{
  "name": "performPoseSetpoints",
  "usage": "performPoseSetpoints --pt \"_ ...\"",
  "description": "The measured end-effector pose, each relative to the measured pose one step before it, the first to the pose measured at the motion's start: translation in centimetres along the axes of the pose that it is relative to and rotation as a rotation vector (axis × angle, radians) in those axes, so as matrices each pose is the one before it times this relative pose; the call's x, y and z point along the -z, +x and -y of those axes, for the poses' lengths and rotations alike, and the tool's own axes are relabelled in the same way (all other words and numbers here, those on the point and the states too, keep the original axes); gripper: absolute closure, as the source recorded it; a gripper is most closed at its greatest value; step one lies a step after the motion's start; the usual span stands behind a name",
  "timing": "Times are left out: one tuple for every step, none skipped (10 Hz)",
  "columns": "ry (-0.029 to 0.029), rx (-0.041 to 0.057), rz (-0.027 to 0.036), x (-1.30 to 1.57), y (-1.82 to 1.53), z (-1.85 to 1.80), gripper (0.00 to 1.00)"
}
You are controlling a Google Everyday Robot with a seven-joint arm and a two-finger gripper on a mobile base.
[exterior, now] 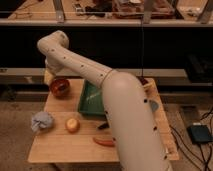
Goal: Wipe red bowl with eraser
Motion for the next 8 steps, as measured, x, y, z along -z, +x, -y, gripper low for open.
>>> performPoseSetpoints --pt "-0.00341 -0.00273 -0.00214 0.116 -0.067 0.106 0.20" --pt "-0.01243 -0.01891 -0.00311 -0.031 -0.553 0.287 0.20" --pt "-0.01247 -0.02358 -0.00983 -0.326 -0.959 0.546 0.20" --pt "-0.01690 -0.02485 -0.03165 -0.598 -1.566 1.494 0.20" --pt "-0.01612 -0.01550 -0.02776 -0.538 -1.141 0.933 0.20" --pt "-0.00358 -0.00669 -0.01275 -0.473 -0.733 0.534 0.20" --pt "0.01438 -0.00462 0.01131 -0.935 -0.561 0.629 0.20" --pt "0.00445 0.00163 0.01193 -0.644 -0.009 0.068 0.20"
